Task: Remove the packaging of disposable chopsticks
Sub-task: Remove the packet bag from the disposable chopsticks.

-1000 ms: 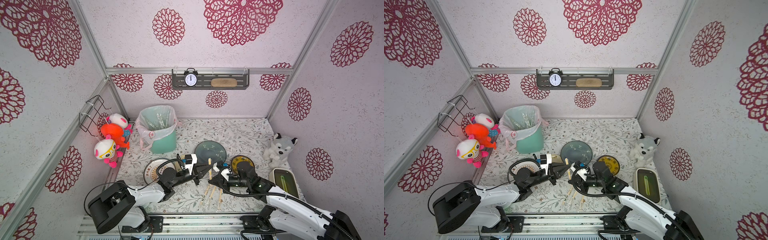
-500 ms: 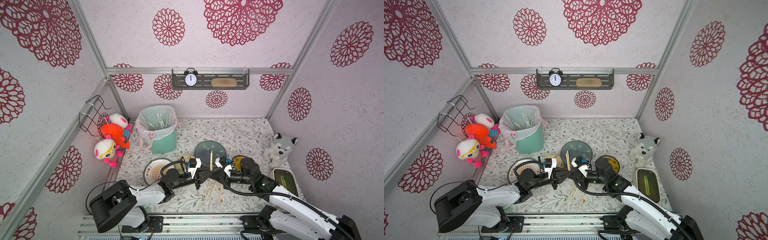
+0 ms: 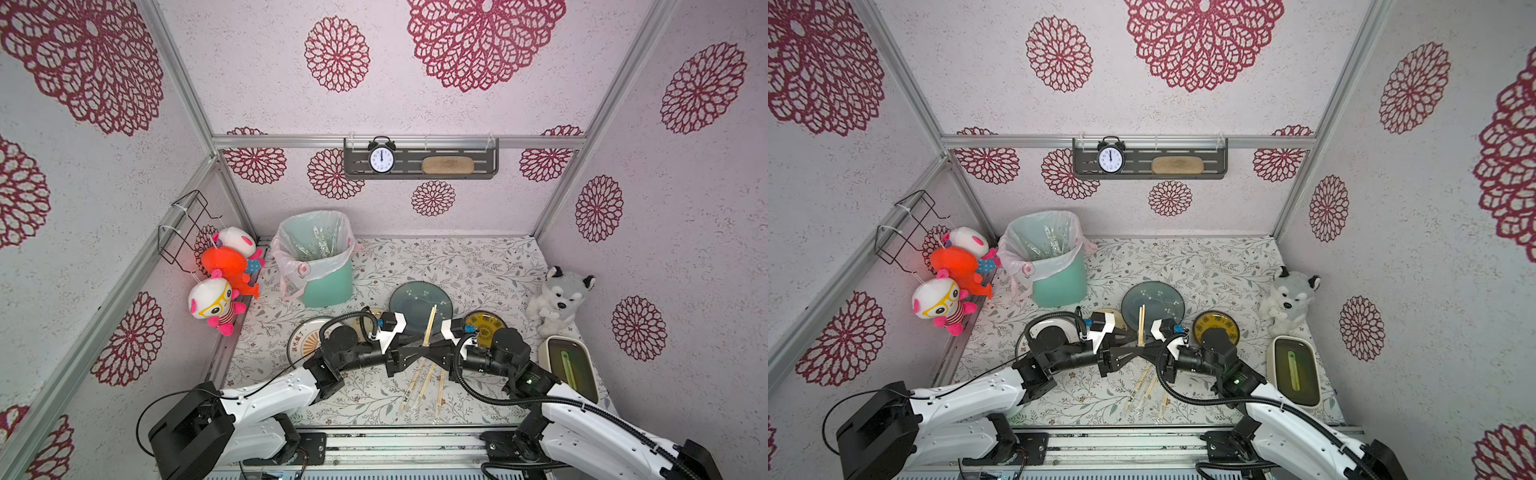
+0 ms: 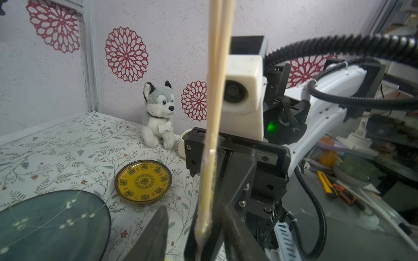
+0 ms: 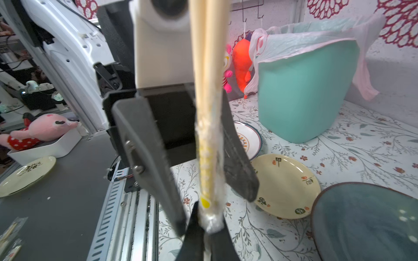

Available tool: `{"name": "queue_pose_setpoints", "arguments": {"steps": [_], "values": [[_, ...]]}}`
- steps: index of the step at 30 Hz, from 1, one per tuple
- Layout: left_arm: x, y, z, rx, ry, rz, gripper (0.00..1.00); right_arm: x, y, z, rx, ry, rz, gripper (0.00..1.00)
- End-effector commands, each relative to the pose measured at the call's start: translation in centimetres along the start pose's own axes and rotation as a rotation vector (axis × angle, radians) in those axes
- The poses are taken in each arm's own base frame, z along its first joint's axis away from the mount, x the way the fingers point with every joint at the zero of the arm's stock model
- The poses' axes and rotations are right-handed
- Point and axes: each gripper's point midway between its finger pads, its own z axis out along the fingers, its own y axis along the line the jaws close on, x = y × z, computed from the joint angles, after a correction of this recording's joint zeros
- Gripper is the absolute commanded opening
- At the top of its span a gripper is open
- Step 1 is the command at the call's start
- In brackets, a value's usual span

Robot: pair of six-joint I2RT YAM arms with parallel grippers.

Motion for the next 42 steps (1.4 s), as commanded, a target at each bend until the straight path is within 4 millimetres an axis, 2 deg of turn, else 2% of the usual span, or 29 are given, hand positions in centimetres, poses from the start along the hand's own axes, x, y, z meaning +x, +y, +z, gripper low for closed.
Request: {"name": "queue_pose_setpoints", "arguments": {"steps": [1,5,11,12,13,16,23,24,26,28,31,34,40,42], "values": [[3.2,-1.0,0.3,0.071,0.166,-0.046,0.54,-6.3,0.9,-1.3,0.007,-0.233,-0.129,0.0],[0.7,-0.9,0.2,0.057,0.141,0.017,0.62,-5.6,0.9,-1.4,0.009,-0.229,-0.123,0.0],[-3.2,-1.5,-0.3,0.049,0.071,0.08,0.66,-5.2,0.6,-1.3,0.021,-0.211,-0.118,0.0],[-3.5,-1.4,-0.6,0.036,0.077,0.092,0.68,-5.0,0.4,-1.2,0.025,-0.206,-0.115,0.0],[-3.9,-1.2,-1.0,0.01,0.078,0.106,0.83,-4.9,0.4,-1.2,0.026,-0.203,-0.115,0.0],[-5.4,-1.1,-1.5,-0.014,0.045,0.126,0.86,-4.7,0.7,-1.0,0.0,-0.196,-0.111,0.0],[-6.5,-0.6,0.4,0.015,0.028,0.132,0.7,-4.7,1.5,-0.8,-0.05,-0.186,-0.105,0.0],[-6.9,-0.7,0.4,0.024,0.013,0.139,0.65,-4.6,1.5,-0.8,-0.051,-0.185,-0.105,0.0],[-7.7,-1.3,0.4,0.054,-0.009,0.145,0.44,-4.5,1.4,-0.7,-0.049,-0.18,-0.103,0.0],[-7.9,-1.5,0.5,0.063,-0.002,0.144,0.32,-4.5,1.4,-0.7,-0.051,-0.178,-0.103,0.0],[-7.8,-1.3,0.9,0.068,0.005,0.14,0.35,-4.3,1.5,-0.7,-0.054,-0.173,-0.101,0.0],[-7.6,-1.3,1.1,0.074,0.012,0.136,0.31,-4.1,1.4,-0.5,-0.055,-0.167,-0.1,0.0],[-6.7,-1.4,1.6,0.104,0.041,0.101,0.0,-3.8,1.3,-0.4,-0.057,-0.157,-0.092,0.0],[-6.3,-1.1,1.7,0.097,0.049,0.084,0.0,-3.7,1.2,-0.4,-0.049,-0.157,-0.091,0.0]]}}
